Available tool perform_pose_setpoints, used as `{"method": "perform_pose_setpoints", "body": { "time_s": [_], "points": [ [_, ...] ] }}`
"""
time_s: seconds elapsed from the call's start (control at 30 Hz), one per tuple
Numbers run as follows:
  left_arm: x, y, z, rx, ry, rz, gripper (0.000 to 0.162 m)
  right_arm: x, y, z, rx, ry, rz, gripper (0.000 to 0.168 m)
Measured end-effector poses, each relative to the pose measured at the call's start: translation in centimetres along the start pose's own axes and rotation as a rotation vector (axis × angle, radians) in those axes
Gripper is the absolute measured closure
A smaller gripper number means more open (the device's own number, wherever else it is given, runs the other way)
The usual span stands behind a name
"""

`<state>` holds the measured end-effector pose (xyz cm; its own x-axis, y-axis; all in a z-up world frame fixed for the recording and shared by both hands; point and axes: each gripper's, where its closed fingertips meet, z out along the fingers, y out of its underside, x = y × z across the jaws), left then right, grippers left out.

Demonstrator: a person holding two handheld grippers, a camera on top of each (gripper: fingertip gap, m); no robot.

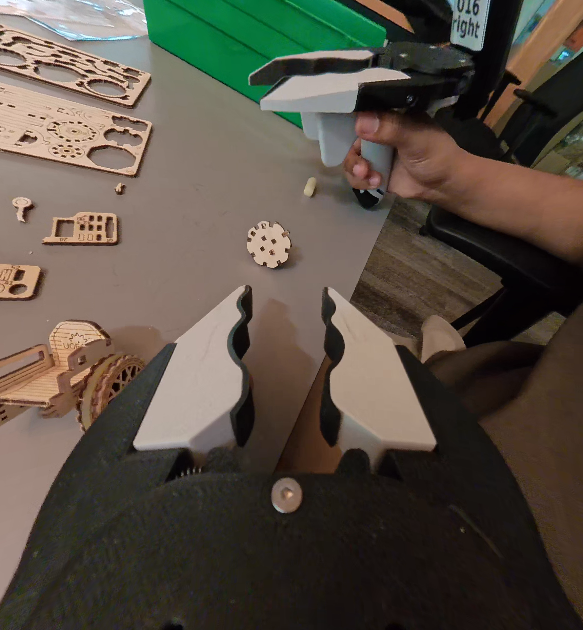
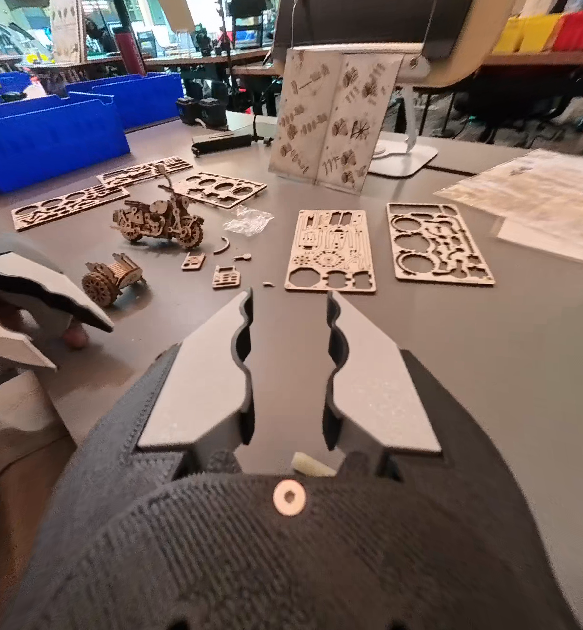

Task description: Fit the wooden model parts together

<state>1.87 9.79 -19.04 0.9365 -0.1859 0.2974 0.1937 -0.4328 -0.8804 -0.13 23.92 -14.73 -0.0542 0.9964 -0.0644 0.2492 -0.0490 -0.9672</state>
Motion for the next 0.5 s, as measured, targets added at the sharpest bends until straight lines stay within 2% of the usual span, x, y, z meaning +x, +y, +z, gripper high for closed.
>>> {"method": "perform_pose_setpoints", "body": {
  "time_s": [0.23,0.5],
  "points": [
    [-0.2,-0.8,-0.3,0.054,-0.007,-0.017,0.119,-1.6,1.1,0.6,-0.071,-0.009,-0.108,0.121],
    [-0.5,-1.6,-1.7,0.139,-0.037,-0.045,0.120,0.8,1.2,0.1,-0.076,0.071,-0.010,0.111]
  ]
}}
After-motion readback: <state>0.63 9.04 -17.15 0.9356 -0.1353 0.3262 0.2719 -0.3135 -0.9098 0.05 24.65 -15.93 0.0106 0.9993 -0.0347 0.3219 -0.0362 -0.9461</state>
